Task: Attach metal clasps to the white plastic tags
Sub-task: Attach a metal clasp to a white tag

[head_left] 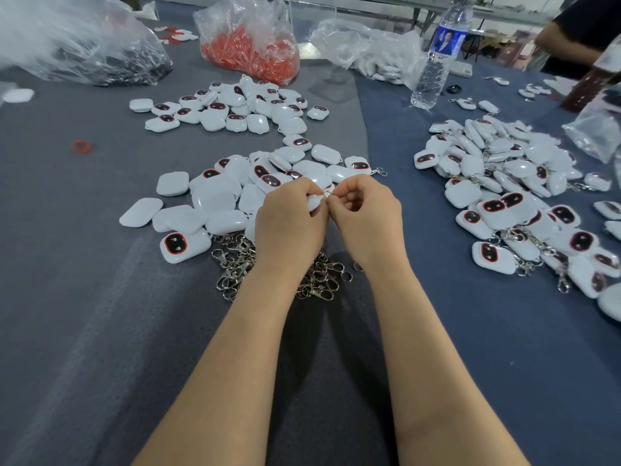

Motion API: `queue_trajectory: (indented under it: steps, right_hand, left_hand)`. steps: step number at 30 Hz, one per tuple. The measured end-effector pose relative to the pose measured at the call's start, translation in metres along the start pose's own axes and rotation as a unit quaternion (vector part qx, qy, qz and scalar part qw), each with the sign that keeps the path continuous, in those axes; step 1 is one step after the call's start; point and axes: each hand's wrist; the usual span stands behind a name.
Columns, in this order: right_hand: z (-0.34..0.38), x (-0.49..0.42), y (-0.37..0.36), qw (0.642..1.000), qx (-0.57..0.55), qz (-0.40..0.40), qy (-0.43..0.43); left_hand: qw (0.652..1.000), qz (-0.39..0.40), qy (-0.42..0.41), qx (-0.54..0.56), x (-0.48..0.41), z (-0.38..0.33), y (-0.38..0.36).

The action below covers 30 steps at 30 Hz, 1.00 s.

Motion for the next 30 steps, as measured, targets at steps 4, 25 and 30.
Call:
queue_trajectory:
  steps: [4, 25, 30]
  right_hand:
    - [-0.0023, 0.0031, -0.0007, 0.999, 0.018, 0.042, 0.027]
    - [-0.0014, 0.0024, -0.0051, 0.999, -0.018, -0.008, 0.045]
    - [-0.0014, 0.0030, -0.0054, 0.999, -0.028, -0.003, 0.038]
  left_hand:
    - [0.999, 0.002, -0.035, -0.001, -0.0010, -0.0023, 0.0035]
    - [1.000, -0.016, 0.025, 0.005, 0.0000, 0.0012, -0.0014]
    - [1.000, -0.011, 0.027, 0.000, 0.0003, 0.0012, -0.0013]
Point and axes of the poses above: each hand's wrist, its own x-axis away from the middle knuckle, its own y-axis out of the back of the hand, z = x × y, and after that the axes turned 10 degrees about -y, right-handed
